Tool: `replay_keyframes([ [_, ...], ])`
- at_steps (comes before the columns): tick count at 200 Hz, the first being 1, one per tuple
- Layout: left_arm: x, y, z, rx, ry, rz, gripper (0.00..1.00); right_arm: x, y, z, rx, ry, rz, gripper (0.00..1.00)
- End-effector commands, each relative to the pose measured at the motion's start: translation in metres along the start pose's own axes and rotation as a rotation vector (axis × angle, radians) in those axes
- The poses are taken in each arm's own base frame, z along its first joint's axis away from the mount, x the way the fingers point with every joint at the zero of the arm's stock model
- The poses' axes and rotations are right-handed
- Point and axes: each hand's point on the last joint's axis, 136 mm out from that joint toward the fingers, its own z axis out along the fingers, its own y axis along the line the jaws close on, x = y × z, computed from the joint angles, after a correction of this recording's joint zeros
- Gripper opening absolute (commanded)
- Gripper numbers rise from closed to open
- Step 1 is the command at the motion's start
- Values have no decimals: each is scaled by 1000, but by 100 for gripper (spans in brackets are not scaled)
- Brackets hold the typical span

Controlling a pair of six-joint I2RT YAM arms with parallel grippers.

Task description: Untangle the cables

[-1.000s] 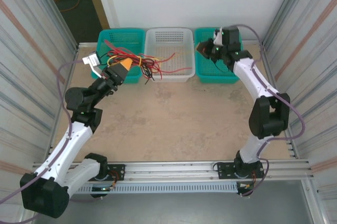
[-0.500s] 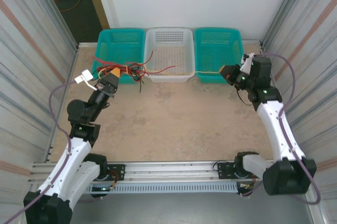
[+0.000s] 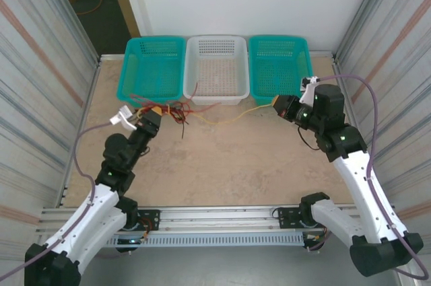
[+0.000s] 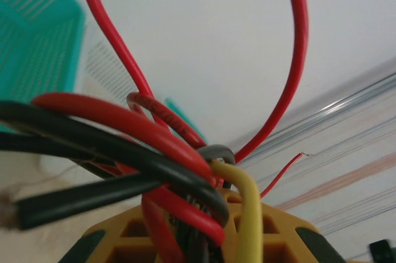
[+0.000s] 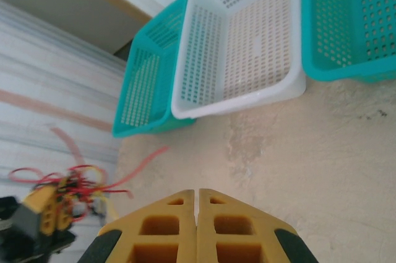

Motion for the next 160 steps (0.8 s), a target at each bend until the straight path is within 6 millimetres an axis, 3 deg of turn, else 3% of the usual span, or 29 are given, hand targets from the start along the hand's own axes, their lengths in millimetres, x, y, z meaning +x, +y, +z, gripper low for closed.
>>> replay_keyframes([
  [1,23,55,-10,-192,5,-39,0,5,-2,-4,33,-16,-48,0],
  [21,41,93,-22,-320,32,-77,1,5,4,-4,6,-19,-58,0],
  [48,61,131,-38,-472,87,-126,67,3,11,0,-10,-5,-74,0],
  [59,66,139,-46,-543,119,-137,80,2,13,2,-15,-3,-80,0],
  [74,70,138,-53,-597,177,-117,88,-2,17,3,-19,-7,-93,0],
  [101,64,132,-77,-739,279,-18,95,-11,26,3,-24,-10,-129,0],
  [126,51,124,-95,-849,366,120,90,-11,40,5,-55,11,-174,0],
  [140,46,111,-89,-824,421,203,84,-10,46,7,-52,21,-209,0],
  [160,51,83,-59,-662,537,352,77,-11,53,9,-61,32,-230,0],
])
